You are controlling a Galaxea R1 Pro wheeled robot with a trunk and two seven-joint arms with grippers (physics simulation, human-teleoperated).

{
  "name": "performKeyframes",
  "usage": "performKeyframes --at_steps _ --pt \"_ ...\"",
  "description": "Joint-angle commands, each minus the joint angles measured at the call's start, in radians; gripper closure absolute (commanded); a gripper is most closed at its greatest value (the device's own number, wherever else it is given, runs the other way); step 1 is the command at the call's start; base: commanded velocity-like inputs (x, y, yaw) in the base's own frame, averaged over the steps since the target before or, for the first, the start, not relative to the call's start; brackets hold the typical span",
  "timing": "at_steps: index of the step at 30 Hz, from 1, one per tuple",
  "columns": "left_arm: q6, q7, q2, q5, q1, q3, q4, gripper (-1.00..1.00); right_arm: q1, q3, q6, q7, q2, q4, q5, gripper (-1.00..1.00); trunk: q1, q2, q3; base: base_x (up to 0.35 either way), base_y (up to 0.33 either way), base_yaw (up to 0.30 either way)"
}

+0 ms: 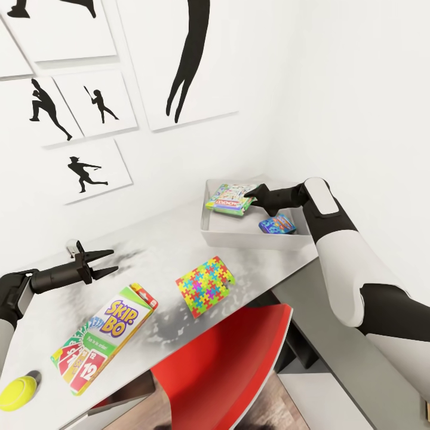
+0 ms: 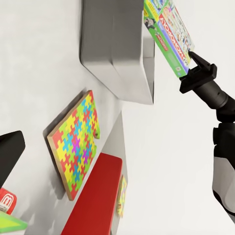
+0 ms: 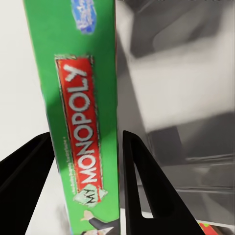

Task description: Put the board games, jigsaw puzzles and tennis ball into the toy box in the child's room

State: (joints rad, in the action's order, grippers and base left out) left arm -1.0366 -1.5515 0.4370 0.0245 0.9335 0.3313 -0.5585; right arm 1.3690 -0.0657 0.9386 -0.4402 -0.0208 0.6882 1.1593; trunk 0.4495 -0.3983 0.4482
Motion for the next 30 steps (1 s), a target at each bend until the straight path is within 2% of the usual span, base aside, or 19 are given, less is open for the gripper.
performKeyframes --at_steps 1,7,8,30 --pt "-0.011 -0.005 0.000 -0.001 0.001 0.000 0.000 -1.00 0.001 -0.005 0.003 -0.011 -0.001 0.001 0.010 1.00 0.001 -0.002 0.002 0.000 0.000 0.000" --pt "-0.011 -0.005 0.000 -0.001 0.001 0.001 0.000 -1.00 0.001 -0.005 0.003 -0.011 -0.001 0.001 0.010 1.00 0.001 -0.002 0.002 0.000 0.000 0.000" --pt "-0.011 -0.005 0.000 -0.001 0.001 0.000 0.000 -1.00 0.001 -0.005 0.003 -0.011 -0.001 0.001 0.010 -1.00 0.001 -0.002 0.002 0.000 0.000 0.000" --pt "-0.011 -0.005 0.000 -0.001 0.001 0.000 0.000 -1.00 0.001 -0.003 0.003 -0.010 0.001 -0.002 0.010 -1.00 0.001 -0.002 0.002 0.000 0.000 0.000"
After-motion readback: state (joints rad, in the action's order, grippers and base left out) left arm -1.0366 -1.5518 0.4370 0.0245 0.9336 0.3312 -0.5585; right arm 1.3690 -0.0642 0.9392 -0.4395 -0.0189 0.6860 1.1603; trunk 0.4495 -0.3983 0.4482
